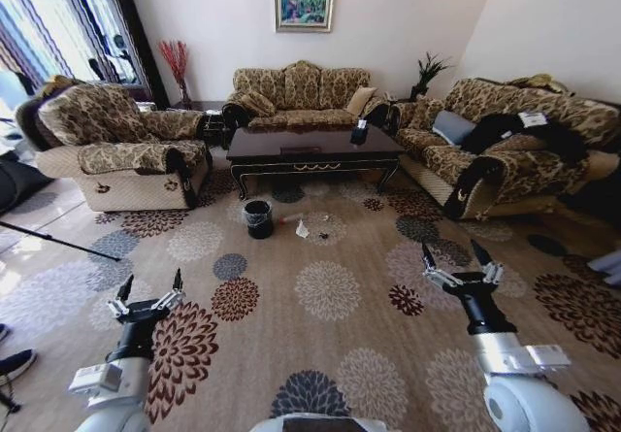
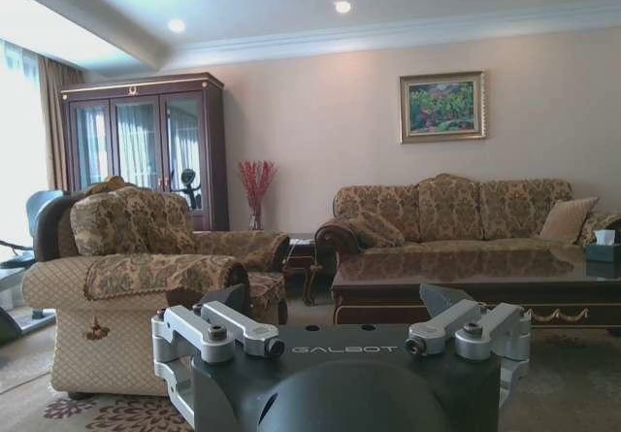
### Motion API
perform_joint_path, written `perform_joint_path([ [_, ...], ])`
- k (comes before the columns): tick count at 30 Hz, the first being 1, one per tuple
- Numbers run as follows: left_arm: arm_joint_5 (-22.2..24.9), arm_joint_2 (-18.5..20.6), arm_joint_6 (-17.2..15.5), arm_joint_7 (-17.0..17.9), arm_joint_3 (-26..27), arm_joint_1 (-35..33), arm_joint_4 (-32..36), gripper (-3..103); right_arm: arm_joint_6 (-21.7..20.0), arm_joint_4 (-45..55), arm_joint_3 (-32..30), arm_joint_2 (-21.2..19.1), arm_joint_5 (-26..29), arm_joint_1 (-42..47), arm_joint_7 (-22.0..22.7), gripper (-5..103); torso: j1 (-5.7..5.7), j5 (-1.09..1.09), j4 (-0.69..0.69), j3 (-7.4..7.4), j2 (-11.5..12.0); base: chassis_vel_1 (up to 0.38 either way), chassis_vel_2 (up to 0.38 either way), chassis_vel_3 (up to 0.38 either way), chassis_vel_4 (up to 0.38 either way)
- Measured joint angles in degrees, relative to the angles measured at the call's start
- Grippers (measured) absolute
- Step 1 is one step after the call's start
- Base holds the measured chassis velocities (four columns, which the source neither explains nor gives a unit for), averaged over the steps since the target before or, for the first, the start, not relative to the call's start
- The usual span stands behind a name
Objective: Move to the front of the table and pick up the trash from the floor, then place it into the trash bin.
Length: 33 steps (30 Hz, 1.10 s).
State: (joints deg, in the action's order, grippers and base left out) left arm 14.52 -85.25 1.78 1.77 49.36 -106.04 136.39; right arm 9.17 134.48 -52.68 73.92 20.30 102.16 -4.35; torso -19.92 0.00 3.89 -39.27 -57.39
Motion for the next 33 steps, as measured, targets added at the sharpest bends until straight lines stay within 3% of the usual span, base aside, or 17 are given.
perform_joint_path([
  [33,-0.4,-0.2,1.1,-0.1,-0.1,-0.3,-0.4,100,1.0,0.3,0.4,0.4,1.0,0.8,2.9,100,4.05,0.00,0.00,5.30,9.3,0.000,0.000,0.000,0.000],
])
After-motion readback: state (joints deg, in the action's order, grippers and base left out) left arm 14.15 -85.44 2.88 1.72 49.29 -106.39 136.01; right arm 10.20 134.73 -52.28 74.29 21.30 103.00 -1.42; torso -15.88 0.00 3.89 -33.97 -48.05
